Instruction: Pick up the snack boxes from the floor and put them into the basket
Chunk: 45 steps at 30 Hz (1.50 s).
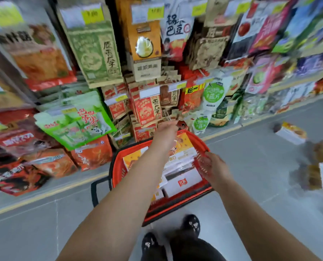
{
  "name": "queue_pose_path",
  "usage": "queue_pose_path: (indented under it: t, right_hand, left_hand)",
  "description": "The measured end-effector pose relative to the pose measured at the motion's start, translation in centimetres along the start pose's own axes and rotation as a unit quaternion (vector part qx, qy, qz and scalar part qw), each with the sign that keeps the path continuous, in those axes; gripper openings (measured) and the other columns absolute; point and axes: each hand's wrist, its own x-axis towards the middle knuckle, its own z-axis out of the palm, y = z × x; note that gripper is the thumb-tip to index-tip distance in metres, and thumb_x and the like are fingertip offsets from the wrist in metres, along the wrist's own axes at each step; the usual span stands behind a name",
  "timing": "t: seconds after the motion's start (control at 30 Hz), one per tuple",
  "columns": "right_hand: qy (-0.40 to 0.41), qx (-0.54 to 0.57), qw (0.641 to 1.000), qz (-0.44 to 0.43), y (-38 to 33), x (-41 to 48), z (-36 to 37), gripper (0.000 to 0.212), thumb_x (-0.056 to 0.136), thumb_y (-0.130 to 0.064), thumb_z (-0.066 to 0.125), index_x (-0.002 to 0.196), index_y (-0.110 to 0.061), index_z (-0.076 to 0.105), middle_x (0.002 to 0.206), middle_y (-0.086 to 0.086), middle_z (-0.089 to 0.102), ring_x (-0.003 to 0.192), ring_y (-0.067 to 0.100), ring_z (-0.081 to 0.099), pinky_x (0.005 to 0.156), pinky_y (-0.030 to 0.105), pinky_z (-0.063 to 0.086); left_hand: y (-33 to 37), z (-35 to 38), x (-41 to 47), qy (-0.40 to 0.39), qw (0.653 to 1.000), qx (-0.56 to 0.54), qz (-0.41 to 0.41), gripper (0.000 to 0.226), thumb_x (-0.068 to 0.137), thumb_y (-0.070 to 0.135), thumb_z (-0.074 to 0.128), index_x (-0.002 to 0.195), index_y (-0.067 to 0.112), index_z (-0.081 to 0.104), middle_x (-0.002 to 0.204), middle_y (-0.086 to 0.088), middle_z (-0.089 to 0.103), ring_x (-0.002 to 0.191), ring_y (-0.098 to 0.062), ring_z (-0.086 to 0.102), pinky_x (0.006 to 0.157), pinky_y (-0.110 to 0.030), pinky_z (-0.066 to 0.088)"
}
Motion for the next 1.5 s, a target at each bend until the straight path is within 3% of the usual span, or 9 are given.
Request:
queue_pose_path:
  t: [0.07,0.17,0.37,0.5,0.6,0.77,1.1,1.33,1.5]
  right_hand:
    - [0.003,0.021,0.999,-0.033,-1.2,-1.3,-1.7,0.011,0.094,-0.014,0.054,0.083,-0.017,0.055,0.077,0.004,0.059,0.063,0.011,0.059,0.058,0.024,0.047]
    - [0.004,0.055,0.996,-0.071,-3.0,-2.9,-5.0,0.013,0.093,-0.007,0.056,0.083,-0.016,0.054,0.077,0.003,0.059,0.068,0.016,0.057,0.062,0.026,0.046]
    - [0.036,0.131,0.98,-0.148,-8.5,-3.8,-12.7,0.01,0.096,-0.017,0.055,0.086,-0.018,0.055,0.09,0.002,0.061,0.078,0.015,0.058,0.075,0.026,0.047]
    - [0.052,0.149,0.967,-0.201,-11.4,-3.8,-19.9,0.005,0.094,-0.017,0.057,0.089,-0.019,0.057,0.087,0.001,0.061,0.073,0.012,0.057,0.071,0.024,0.047]
    - [0.052,0.157,0.959,-0.231,-13.5,-4.3,-25.6,0.006,0.092,-0.017,0.06,0.088,-0.021,0.059,0.083,-0.001,0.06,0.066,0.009,0.055,0.068,0.023,0.046]
    - [0.074,0.139,0.949,-0.272,-16.7,-4.5,-35.6,0.008,0.091,-0.012,0.06,0.09,-0.02,0.059,0.08,-0.003,0.061,0.066,0.009,0.056,0.068,0.021,0.046]
    - [0.172,0.182,0.941,-0.228,-17.5,0.5,-47.4,0.011,0.088,-0.011,0.062,0.09,-0.022,0.06,0.077,-0.006,0.061,0.062,0.006,0.057,0.067,0.02,0.047]
    - [0.221,0.176,0.938,-0.201,-22.4,8.7,-53.4,0.011,0.089,-0.01,0.06,0.086,-0.021,0.058,0.079,-0.003,0.057,0.052,0.002,0.051,0.061,0.019,0.042]
    - [0.252,0.2,0.928,-0.189,-26.0,12.9,-56.9,0.009,0.089,-0.011,0.059,0.092,-0.02,0.06,0.084,0.0,0.059,0.069,0.013,0.056,0.069,0.023,0.046]
  left_hand:
    - [1.1,2.0,-1.8,-0.024,0.999,0.006,0.028,0.029,0.098,0.012,0.043,0.122,0.017,0.057,0.109,0.002,0.052,0.106,-0.014,0.049,0.092,-0.035,0.048]
    - [2.0,5.4,-4.1,-0.056,0.997,0.011,0.048,0.021,0.097,0.015,0.045,0.114,0.019,0.057,0.099,0.006,0.056,0.108,-0.014,0.053,0.103,-0.038,0.044]
    - [2.8,13.5,-6.2,-0.106,0.992,0.019,0.066,0.014,0.093,0.013,0.053,0.09,0.024,0.061,0.099,0.004,0.06,0.093,-0.012,0.06,0.078,-0.028,0.046]
    - [1.9,21.4,-6.8,-0.129,0.989,0.034,0.071,0.012,0.094,0.014,0.051,0.09,0.022,0.059,0.101,0.005,0.059,0.096,-0.014,0.059,0.074,-0.027,0.045]
    - [0.1,27.7,-7.1,-0.151,0.985,0.046,0.07,0.012,0.093,0.014,0.052,0.095,0.022,0.06,0.094,0.006,0.059,0.089,-0.011,0.058,0.071,-0.025,0.043]
    - [-3.0,38.4,-7.4,-0.177,0.982,0.041,0.055,0.015,0.092,0.011,0.051,0.087,0.023,0.057,0.085,0.006,0.058,0.077,-0.008,0.056,0.063,-0.024,0.038]
    - [-6.1,52.5,-3.6,-0.236,0.966,0.101,0.001,0.016,0.091,0.009,0.053,0.083,0.023,0.055,0.08,0.008,0.056,0.073,-0.006,0.056,0.063,-0.024,0.037]
    - [-6.2,62.5,3.9,-0.249,0.959,0.133,-0.033,0.013,0.092,0.009,0.052,0.087,0.021,0.055,0.081,0.005,0.056,0.074,-0.007,0.057,0.062,-0.023,0.038]
    - [-5.6,69.6,9.1,-0.259,0.95,0.167,-0.042,0.013,0.093,0.011,0.049,0.086,0.021,0.054,0.082,0.006,0.055,0.074,-0.006,0.056,0.061,-0.023,0.037]
